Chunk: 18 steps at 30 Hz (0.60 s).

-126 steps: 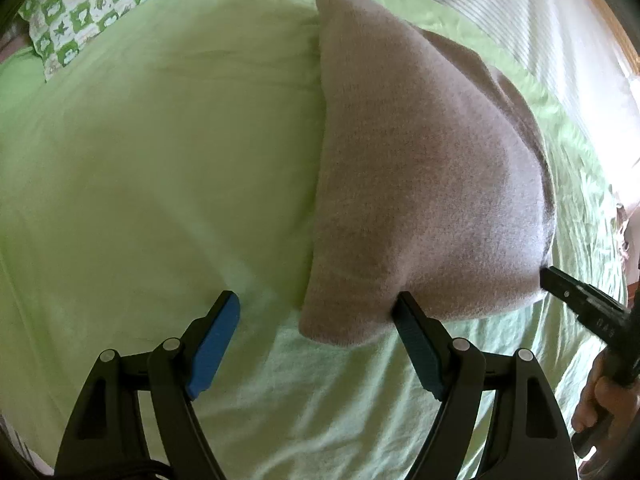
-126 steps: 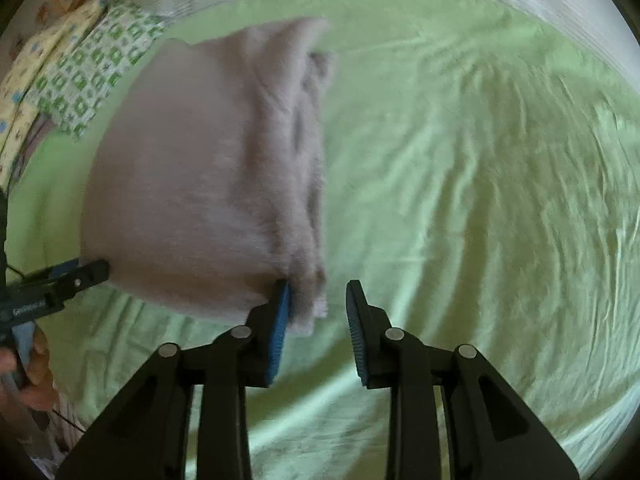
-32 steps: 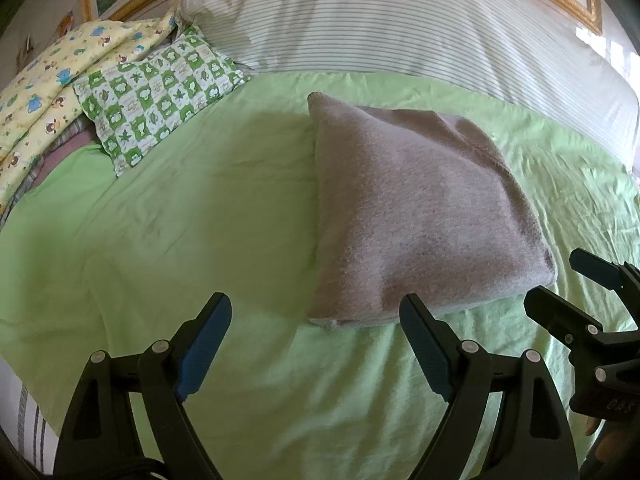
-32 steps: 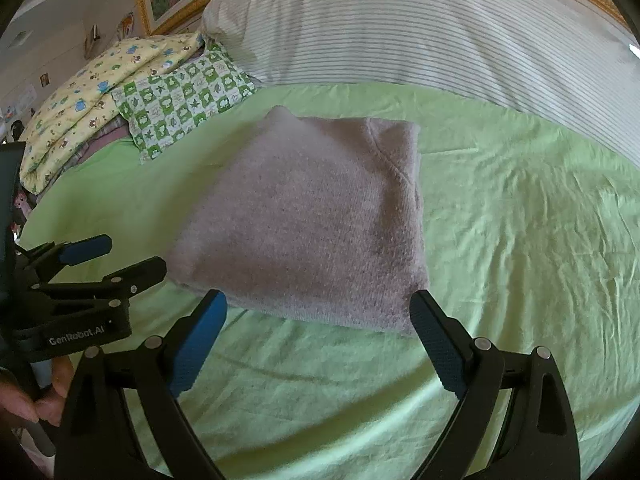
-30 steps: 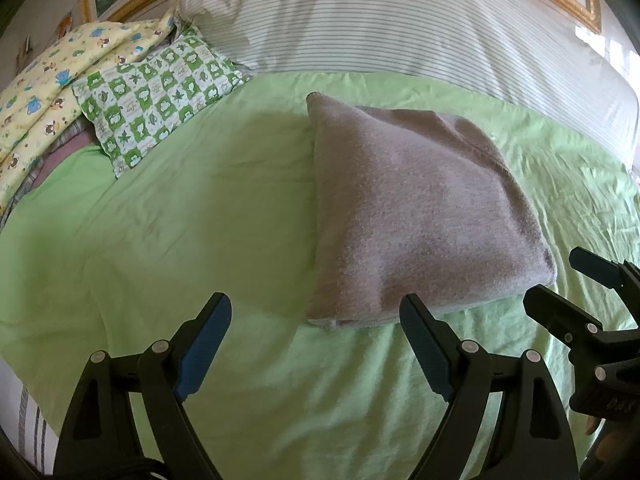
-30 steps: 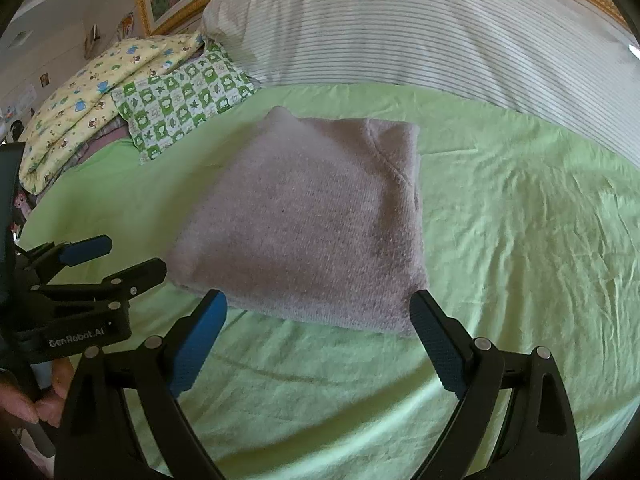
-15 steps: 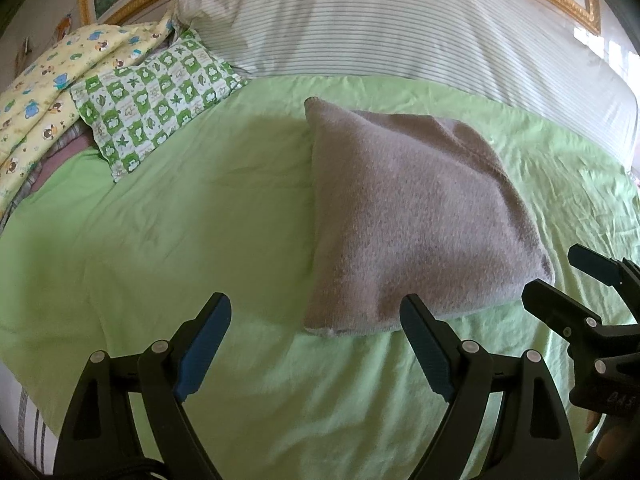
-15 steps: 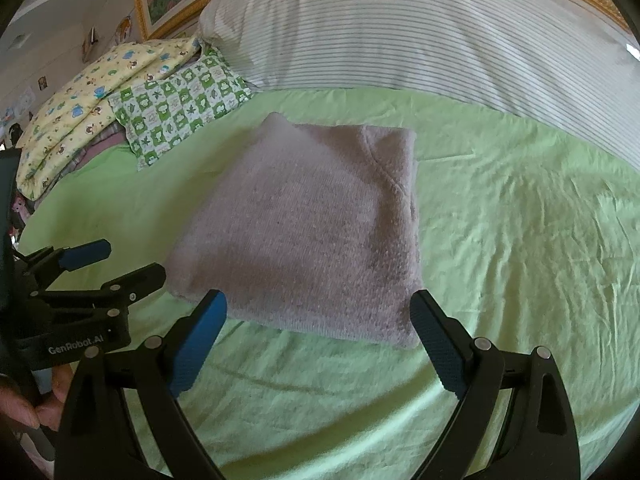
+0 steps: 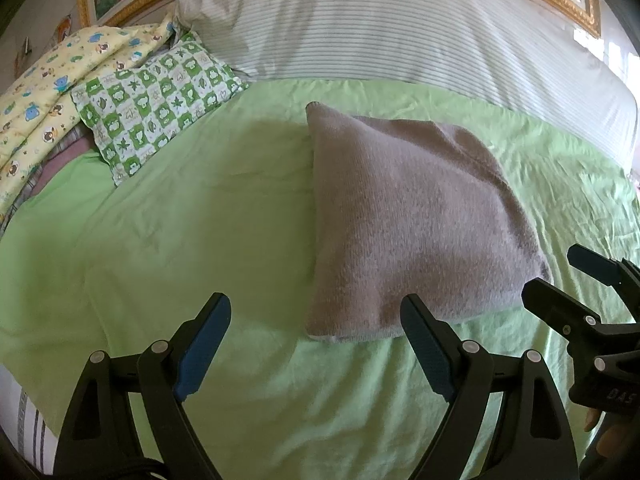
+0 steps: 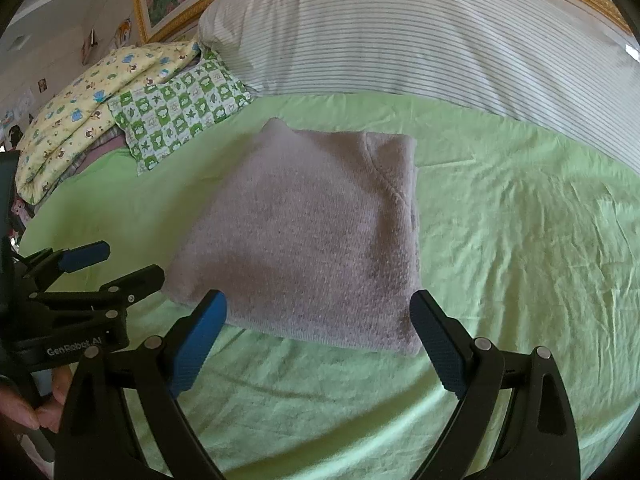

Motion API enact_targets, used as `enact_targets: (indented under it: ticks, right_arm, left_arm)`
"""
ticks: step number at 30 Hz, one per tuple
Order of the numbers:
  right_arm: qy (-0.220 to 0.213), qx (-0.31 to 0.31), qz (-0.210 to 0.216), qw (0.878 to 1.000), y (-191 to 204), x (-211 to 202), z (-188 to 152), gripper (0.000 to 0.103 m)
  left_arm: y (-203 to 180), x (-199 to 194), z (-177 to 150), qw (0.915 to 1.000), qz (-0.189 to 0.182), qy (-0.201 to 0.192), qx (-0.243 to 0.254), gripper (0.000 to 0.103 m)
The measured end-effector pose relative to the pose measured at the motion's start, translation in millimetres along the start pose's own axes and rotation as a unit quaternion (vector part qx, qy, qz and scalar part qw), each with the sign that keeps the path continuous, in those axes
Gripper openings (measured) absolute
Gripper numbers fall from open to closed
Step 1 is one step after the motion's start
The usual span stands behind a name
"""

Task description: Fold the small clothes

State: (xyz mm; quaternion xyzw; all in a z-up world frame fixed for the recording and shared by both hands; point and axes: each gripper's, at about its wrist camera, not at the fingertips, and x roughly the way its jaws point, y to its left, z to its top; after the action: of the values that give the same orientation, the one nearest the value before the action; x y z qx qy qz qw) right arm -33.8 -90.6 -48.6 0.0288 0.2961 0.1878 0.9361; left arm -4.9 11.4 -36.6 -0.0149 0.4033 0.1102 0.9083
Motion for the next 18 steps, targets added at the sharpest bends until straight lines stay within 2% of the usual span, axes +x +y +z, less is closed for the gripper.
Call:
enact_targets:
  ticks: [18]
  right_arm:
    - [-0.002,0.009,0.000,1.000,-4.0,-0.9,4.5,0.093]
  left_arm:
    - [-1.0,0.4,5.1,1.0000,-0.002,0.003,0.002,0.087]
